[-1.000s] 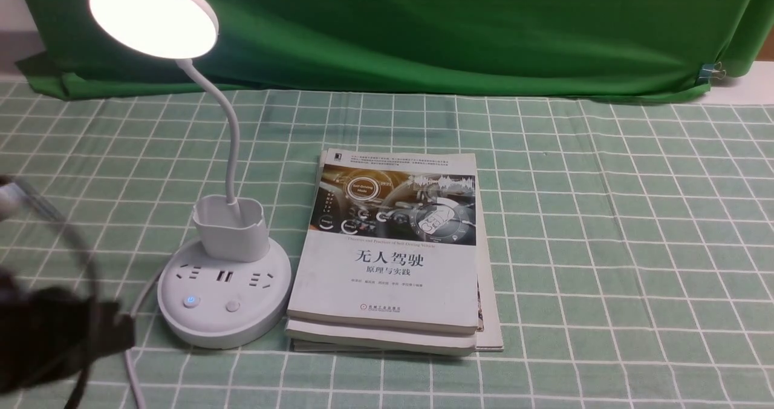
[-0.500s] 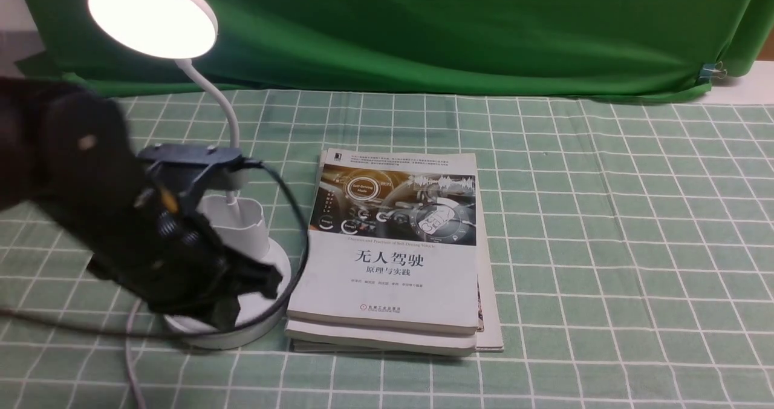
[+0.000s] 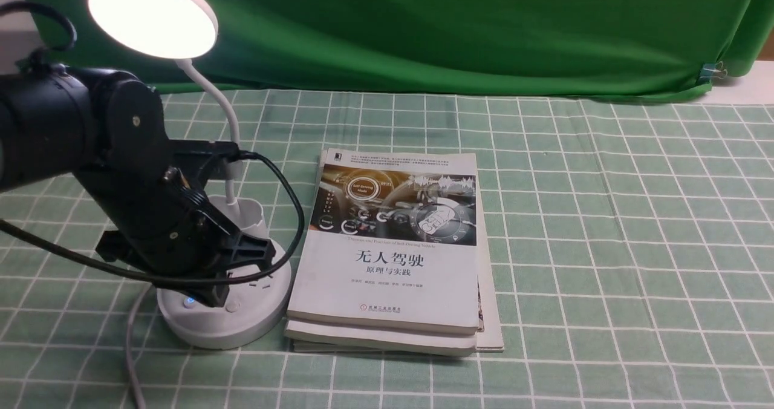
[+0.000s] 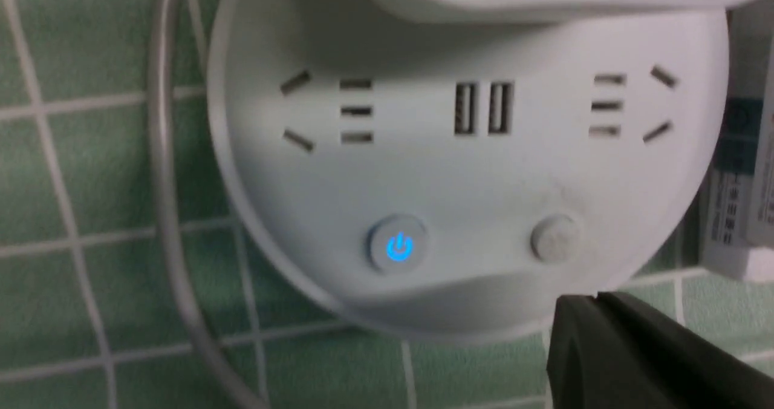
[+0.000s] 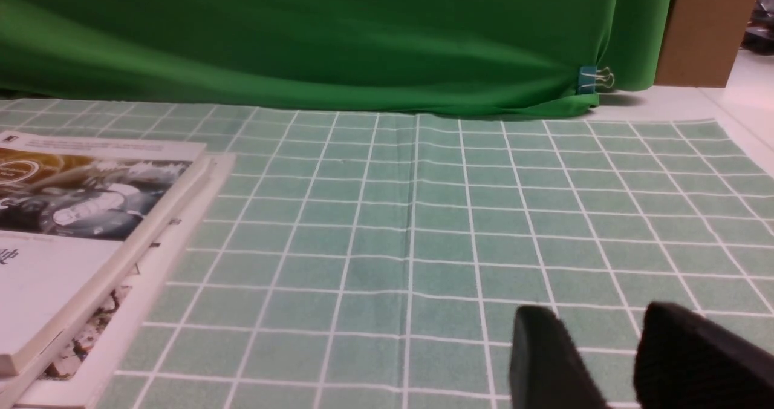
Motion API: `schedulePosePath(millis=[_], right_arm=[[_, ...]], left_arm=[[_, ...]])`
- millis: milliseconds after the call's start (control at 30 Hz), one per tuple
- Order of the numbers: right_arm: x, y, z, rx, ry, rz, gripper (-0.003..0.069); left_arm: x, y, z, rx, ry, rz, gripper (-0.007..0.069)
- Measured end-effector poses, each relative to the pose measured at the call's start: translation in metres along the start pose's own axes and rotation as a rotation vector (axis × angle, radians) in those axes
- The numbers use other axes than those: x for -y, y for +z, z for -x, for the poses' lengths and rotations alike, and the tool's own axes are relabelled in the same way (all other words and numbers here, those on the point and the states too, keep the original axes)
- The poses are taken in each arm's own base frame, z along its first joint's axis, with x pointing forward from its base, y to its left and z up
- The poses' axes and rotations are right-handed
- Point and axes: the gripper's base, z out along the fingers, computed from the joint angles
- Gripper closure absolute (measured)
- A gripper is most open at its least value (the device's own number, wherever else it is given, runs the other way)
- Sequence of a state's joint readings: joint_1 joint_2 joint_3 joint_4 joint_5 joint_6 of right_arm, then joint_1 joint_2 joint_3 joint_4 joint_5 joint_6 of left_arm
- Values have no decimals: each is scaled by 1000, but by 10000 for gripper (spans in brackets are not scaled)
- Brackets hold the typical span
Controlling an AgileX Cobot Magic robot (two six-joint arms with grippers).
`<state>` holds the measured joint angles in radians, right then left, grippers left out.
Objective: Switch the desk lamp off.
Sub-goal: Use the left arm to press the button switch on the lamp holder
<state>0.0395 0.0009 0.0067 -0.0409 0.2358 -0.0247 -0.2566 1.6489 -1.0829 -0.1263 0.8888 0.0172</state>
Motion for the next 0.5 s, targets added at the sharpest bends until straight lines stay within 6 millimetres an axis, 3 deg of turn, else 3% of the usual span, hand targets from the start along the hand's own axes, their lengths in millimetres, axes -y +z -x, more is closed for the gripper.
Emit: schedulePosePath(millis=[500], right_arm=[[0,0,0,0,0,0,417]], left_arm=[[3,19,9,34,30,3,624]])
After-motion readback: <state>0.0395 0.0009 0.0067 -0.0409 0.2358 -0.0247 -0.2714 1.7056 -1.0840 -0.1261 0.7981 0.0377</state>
